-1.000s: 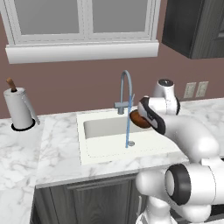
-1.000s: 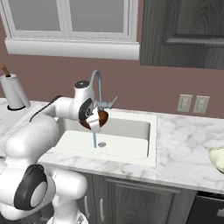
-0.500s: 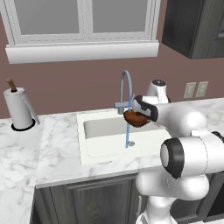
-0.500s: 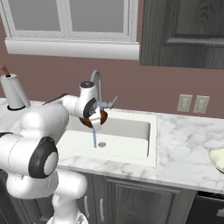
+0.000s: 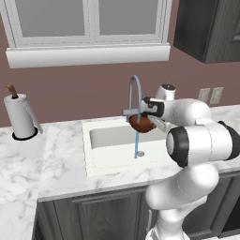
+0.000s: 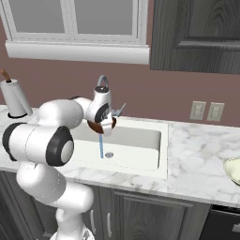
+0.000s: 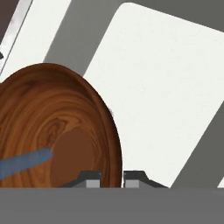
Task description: Rinse each bowl for a few seconds and place them down in the sink or on the counter.
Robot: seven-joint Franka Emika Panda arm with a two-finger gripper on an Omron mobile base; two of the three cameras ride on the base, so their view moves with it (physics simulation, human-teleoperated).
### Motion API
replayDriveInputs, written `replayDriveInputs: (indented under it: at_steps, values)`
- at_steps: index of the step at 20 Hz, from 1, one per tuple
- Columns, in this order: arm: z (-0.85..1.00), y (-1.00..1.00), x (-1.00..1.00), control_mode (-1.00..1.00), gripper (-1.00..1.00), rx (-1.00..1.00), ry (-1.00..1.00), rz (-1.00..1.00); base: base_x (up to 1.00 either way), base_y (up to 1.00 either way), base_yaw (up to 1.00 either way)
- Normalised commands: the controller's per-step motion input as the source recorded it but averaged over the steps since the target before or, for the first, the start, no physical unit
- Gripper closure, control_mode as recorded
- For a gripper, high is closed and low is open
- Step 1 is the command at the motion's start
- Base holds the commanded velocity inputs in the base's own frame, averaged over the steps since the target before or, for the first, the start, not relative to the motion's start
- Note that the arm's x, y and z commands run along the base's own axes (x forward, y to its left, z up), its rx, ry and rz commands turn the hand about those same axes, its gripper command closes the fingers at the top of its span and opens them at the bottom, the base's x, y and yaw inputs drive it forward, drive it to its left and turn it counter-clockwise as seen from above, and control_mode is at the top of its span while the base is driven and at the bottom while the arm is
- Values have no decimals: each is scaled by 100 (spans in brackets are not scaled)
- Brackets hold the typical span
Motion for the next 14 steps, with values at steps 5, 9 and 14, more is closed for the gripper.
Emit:
replayDriveInputs:
  at_steps: [5,9,14]
  values:
    - [0,-4,-6,-100,100,8,0,1,0,0,0]
    - [0,-16,-20,-100,100,3,0,0,0,0,0]
    - [1,-12,-21,-100,100,-2,-2,-1,0,0,0]
